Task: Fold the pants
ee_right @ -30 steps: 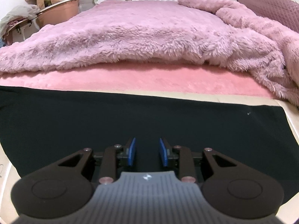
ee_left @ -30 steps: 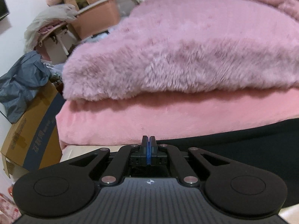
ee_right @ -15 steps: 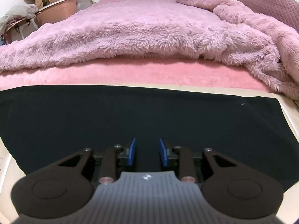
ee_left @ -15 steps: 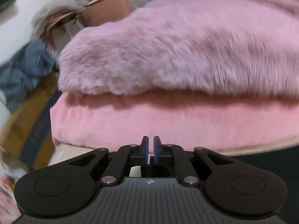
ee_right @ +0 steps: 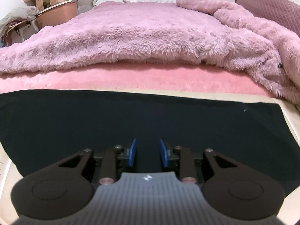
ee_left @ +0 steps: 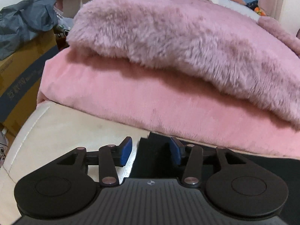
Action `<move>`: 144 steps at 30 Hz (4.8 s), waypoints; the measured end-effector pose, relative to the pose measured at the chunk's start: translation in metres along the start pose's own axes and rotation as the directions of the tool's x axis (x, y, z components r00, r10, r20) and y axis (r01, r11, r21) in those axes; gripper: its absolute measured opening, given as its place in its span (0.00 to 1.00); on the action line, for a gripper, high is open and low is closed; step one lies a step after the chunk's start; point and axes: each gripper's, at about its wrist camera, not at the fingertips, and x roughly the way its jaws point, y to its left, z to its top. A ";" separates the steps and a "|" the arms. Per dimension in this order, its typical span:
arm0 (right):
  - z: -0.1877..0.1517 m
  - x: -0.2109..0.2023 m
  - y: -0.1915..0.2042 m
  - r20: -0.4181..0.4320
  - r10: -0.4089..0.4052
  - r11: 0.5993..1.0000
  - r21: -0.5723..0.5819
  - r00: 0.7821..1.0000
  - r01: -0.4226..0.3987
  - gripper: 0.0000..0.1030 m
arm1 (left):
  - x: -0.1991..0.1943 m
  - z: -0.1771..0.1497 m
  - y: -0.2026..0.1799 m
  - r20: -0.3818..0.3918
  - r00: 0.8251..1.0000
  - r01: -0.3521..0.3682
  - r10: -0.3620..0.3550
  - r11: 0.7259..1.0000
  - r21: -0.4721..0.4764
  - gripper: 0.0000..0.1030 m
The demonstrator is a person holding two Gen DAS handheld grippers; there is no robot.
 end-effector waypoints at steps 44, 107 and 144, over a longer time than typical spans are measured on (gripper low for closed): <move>-0.045 -0.073 0.005 -0.005 -0.032 0.997 0.071 0.999 0.032 0.29 | -0.053 -0.095 0.054 0.130 0.967 0.248 -0.220 0.688 -0.682 0.36; -0.077 -0.157 0.029 -0.049 0.027 0.995 0.100 0.998 -0.022 0.42 | -0.253 -0.146 -0.223 0.387 0.907 0.095 -0.165 0.976 0.194 0.02; -0.070 -0.097 0.094 -0.088 0.327 0.938 0.148 0.941 -0.313 0.43 | -0.198 -0.193 -0.203 -0.104 0.834 0.548 -0.541 0.836 0.041 0.27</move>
